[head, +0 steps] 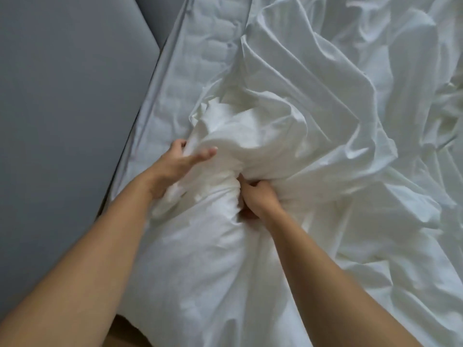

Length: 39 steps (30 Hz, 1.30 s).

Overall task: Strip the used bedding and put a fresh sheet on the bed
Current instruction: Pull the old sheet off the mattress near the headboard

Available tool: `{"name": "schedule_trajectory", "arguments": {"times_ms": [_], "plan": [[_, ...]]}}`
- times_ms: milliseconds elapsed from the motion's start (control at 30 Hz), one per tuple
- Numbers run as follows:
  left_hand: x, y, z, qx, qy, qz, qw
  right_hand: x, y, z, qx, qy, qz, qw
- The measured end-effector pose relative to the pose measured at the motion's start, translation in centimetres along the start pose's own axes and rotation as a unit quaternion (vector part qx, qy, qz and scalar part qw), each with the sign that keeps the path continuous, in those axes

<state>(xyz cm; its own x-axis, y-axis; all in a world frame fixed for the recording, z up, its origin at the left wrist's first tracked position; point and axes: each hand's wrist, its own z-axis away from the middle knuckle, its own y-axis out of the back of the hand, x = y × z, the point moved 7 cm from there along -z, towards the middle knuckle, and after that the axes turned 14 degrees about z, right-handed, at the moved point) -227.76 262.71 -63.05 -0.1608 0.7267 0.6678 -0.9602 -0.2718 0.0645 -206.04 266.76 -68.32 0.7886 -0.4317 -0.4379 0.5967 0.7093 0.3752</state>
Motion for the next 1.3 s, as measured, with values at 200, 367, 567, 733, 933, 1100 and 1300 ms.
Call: {"name": "schedule_trajectory", "arguments": {"times_ms": [200, 367, 567, 733, 933, 1100, 1300], "plan": [[-4.3, 0.4, 4.6, -0.099, 0.110, -0.177, 0.973, -1.6, -5.1, 2.4, -0.083, 0.070, -0.090, 0.990], [-8.1, 1.7, 8.3, 0.110, 0.111, -0.195, 0.968, -1.1, -6.9, 3.7, -0.025, 0.096, -0.075, 0.992], [-12.6, -0.8, 13.1, 0.055, 0.160, -0.252, 0.953, 1.5, -7.7, 5.3, 0.067, 0.147, 0.171, 0.972], [-15.4, -0.2, 16.6, 0.189, 0.151, -0.247, 0.938, 5.7, -9.3, 9.0, 0.134, 0.216, 0.316, 0.914], [-21.4, -1.5, 21.3, 0.195, 0.130, -0.267, 0.935, 11.3, -9.5, 13.3, 0.151, 0.261, 0.450, 0.840], [-19.4, -4.8, 23.9, 0.321, 0.062, -0.405, 0.854, 17.1, -2.8, 19.0, 0.328, 0.245, 0.428, 0.806], [-17.7, -28.5, 23.4, 0.004, -0.207, -0.509, 0.836, 31.1, 10.1, 20.8, 0.423, 0.090, 0.371, 0.822]]}}
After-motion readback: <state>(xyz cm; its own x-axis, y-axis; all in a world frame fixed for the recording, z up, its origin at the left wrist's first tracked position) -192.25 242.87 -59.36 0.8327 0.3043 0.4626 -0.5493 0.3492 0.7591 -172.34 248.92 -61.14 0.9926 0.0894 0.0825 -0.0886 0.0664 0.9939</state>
